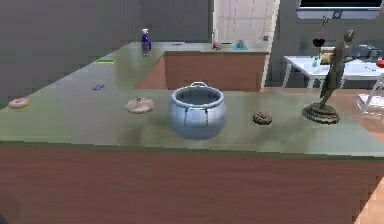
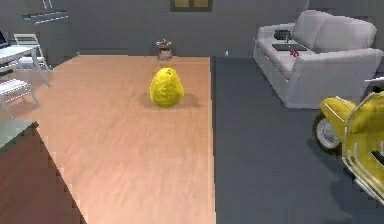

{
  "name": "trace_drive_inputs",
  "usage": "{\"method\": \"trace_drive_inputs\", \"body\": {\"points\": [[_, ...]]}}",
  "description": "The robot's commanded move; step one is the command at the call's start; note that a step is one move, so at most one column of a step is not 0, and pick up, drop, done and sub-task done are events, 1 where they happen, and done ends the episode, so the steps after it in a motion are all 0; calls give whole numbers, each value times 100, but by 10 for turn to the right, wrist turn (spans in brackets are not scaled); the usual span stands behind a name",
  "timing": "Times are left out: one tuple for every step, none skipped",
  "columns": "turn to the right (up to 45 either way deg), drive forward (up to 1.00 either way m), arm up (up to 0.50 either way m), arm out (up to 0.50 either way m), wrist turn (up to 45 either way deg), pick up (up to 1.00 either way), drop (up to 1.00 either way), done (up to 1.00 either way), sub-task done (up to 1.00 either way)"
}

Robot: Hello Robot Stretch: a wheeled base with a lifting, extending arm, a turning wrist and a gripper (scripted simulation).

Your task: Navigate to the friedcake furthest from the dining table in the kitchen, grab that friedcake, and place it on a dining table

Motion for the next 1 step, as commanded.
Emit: {"method": "trace_drive_inputs", "body": {"points": [[450, 0, 0, 0, 0, 0, 0, 0, 0]]}}
